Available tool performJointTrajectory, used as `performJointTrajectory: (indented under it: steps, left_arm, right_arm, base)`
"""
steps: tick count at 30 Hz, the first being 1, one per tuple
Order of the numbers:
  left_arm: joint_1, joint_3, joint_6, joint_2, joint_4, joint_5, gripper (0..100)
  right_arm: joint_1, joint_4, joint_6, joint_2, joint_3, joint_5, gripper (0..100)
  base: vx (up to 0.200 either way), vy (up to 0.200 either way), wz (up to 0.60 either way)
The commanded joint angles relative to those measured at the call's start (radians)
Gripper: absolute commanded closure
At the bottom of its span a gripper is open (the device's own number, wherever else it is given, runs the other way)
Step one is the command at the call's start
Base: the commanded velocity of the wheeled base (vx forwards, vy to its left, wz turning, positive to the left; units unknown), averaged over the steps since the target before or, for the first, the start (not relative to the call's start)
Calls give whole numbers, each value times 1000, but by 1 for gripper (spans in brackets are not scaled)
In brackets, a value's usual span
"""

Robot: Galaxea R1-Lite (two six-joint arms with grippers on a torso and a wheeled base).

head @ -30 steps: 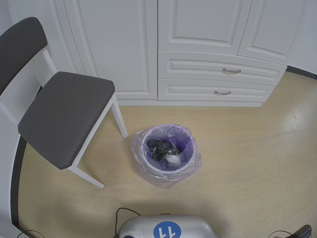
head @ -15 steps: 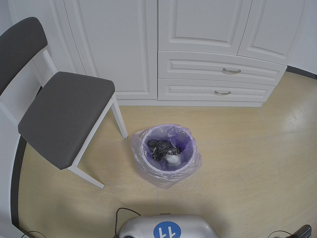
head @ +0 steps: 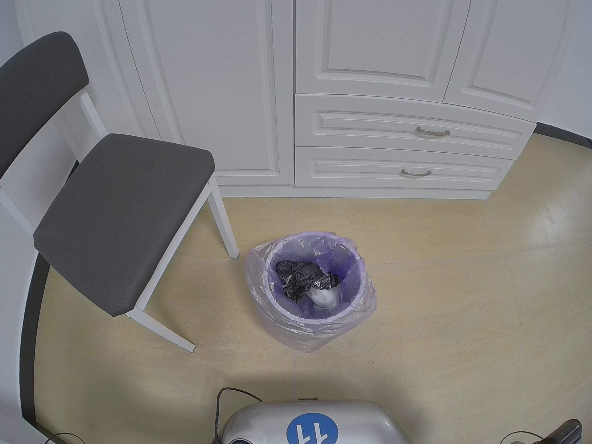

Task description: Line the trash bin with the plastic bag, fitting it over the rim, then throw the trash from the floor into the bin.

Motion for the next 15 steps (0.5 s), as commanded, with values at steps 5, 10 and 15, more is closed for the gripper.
performJointTrajectory:
  steps: [5,10,15]
  left_arm:
    - [23,591,47,-41,-370,0,0]
    - [21,654,19,-43,-314,6,0]
    - [21,656,13,-43,-107,10,0]
  right_arm:
    - [0,-309,-59,-10,395,-44,0]
    - [0,-502,-85,-10,579,-47,0]
    - [0,-591,-82,-10,729,-47,0]
  base:
    - [0,0,0]
    - [0,0,0]
    - [0,0,0]
